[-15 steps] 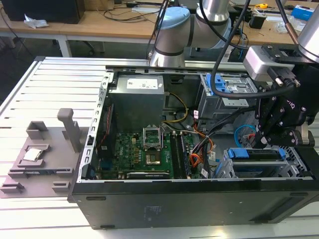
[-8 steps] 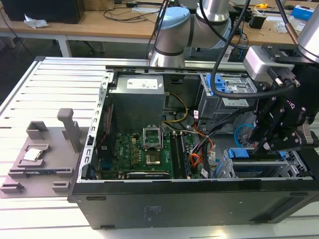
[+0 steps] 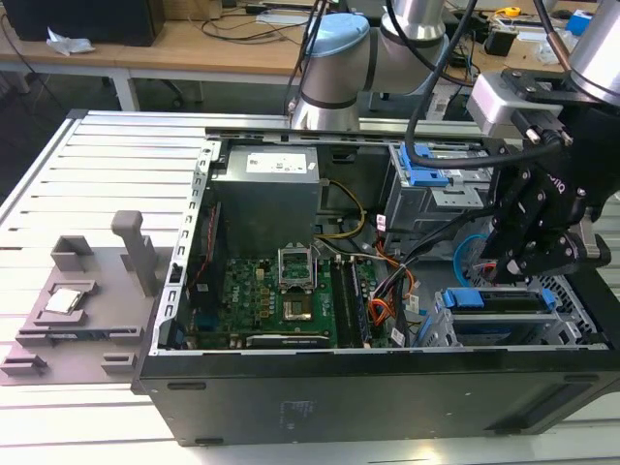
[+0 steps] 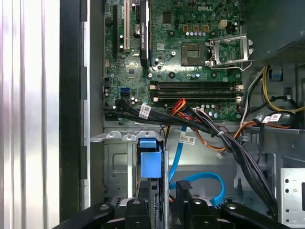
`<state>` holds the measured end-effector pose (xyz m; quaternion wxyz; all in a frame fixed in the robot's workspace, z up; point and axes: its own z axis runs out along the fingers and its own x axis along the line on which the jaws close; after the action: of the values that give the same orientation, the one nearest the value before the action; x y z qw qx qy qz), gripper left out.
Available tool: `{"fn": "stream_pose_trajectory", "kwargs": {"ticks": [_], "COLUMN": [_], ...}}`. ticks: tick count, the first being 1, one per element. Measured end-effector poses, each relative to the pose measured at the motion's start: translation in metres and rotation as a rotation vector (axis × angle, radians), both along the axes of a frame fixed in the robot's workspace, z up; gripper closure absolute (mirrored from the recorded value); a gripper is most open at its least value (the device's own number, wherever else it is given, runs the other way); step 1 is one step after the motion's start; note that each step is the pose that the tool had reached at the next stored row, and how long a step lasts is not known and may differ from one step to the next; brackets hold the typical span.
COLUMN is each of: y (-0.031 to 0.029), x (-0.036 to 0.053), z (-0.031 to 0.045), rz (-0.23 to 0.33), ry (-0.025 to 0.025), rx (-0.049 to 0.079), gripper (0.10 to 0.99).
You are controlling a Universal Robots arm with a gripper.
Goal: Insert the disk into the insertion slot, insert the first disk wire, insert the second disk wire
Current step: 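Insert the first disk wire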
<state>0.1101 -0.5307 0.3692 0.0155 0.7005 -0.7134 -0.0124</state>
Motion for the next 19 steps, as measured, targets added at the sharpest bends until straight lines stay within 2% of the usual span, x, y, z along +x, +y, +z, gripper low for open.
{"fn": "stream_pose_trajectory", "kwargs": {"ticks": [3,7,11,19], "y": [0.0000,0.0005,0.0018,0.0015], "x": [0.0004,0.0076,0.0150,0.0224], "z": [-0.0008,-0.0049,-0.0062,-0.0138], "rz": [0.000,0.000,0.000,-0.001], "ry": [0.0006,0.0056,0.0071,0.0095], "rx": [0.001,0.000,0.001,0.000], "gripper": [0.725,0.725,0.725,0.725]}}
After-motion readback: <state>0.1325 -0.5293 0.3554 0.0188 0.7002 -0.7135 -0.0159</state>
